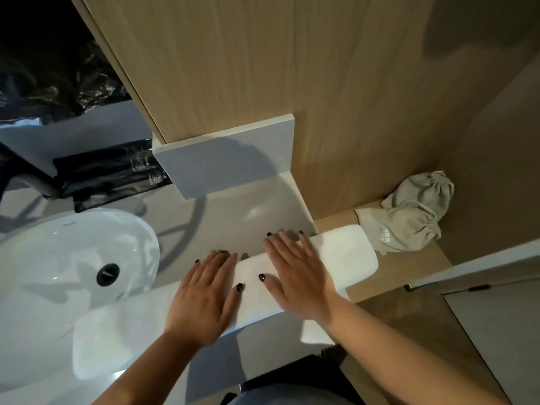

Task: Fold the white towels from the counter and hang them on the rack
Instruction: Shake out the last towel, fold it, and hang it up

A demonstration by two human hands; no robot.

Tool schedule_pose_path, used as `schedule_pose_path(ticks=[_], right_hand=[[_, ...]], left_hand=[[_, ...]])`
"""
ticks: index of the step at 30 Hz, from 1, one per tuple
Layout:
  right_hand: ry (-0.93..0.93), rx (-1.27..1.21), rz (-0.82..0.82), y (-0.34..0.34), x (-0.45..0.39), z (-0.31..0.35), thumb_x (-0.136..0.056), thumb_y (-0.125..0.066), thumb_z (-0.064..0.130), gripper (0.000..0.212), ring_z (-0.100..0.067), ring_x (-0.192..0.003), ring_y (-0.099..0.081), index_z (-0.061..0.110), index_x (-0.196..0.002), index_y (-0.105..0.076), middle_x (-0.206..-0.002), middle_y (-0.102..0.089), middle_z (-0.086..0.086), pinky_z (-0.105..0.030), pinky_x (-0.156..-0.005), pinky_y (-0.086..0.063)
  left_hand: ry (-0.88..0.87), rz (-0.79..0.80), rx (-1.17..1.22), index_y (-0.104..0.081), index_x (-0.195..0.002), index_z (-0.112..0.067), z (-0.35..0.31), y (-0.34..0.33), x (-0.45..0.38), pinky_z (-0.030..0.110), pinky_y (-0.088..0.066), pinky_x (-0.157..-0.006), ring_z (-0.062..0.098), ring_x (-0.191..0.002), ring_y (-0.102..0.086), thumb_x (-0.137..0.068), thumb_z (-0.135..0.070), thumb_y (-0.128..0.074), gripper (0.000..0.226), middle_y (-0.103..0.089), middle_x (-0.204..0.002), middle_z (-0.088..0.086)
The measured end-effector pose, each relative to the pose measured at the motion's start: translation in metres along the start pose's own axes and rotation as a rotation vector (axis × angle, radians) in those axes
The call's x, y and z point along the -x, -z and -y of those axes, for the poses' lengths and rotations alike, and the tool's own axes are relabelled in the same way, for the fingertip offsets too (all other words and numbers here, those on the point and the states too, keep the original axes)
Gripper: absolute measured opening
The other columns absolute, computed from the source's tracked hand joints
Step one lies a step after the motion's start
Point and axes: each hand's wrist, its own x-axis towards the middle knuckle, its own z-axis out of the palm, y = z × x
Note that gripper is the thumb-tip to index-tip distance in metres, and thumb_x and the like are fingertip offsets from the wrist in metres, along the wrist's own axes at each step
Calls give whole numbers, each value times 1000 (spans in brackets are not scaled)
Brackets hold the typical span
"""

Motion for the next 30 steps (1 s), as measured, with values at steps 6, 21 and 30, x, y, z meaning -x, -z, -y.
schedule_pose_path(ticks=[6, 21, 30], right_hand=[[-265, 32, 108, 20, 14, -43, -85, -6, 78, 98, -23, -152, 5, 12, -157, -11, -164, -11, -4, -52, -120, 3], [-998, -1150, -33, 15, 23, -91, -85, -69, 48, 56, -17, -93, -63, 20, -131, -54, -117, -65, -6, -24, -66, -53], [-1127, -1721, -215, 21, 39, -110, -74, -81, 31, 49, -23, -96, -70, 9, -115, -66, -105, -74, -9, -26, -66, -58]], left_hand=[[103, 110, -41, -36, -152, -17, 44, 14, 34, 43, -27, -115, 22, -143, -37, -97, -61, -27, 71, -43, -152, 4], [70, 130, -33, -38, -150, -12, 63, 25, 43, 36, -27, -112, 22, -140, -40, -97, -61, -23, 73, -41, -154, 3], [-31, 62, 129, -41, -148, -27, 5, 12, -31, 24, -21, -112, 10, -145, -31, -92, -65, -25, 70, -41, -153, -7]])
